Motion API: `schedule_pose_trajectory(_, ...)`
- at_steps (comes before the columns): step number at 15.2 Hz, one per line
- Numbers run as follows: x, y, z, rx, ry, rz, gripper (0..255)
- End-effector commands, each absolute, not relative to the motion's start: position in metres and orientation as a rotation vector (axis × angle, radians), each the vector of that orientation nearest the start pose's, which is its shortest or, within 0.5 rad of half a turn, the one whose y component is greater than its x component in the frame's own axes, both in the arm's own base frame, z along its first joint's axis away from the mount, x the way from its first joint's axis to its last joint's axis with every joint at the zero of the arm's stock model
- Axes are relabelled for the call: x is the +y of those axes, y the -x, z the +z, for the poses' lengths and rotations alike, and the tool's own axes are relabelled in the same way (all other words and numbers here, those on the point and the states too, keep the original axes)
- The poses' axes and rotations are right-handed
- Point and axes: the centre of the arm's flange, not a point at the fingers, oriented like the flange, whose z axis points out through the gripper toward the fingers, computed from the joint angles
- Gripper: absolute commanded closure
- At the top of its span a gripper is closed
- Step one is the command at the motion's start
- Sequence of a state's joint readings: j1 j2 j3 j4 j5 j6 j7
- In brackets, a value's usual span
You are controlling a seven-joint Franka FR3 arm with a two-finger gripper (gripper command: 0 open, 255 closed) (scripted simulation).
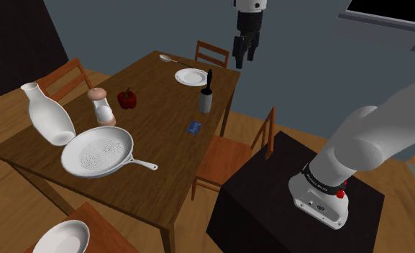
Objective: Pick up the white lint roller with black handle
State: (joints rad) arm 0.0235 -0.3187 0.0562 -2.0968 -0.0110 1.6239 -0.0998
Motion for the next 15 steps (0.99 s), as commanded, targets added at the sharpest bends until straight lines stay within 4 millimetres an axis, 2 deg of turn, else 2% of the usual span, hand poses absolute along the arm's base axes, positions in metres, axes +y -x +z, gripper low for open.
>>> schedule_pose_trajectory(1, 0.038, -0.469, 0.524, -0.289, 3.167, 0.296, 0)
schedule_pose_trajectory(8, 0.047, -0.553, 0.458, -0.323, 3.23, 0.476, 0)
schedule_pose_trajectory(15, 0.052, -0.629, 0.384, -0.358, 3.281, 0.663, 0)
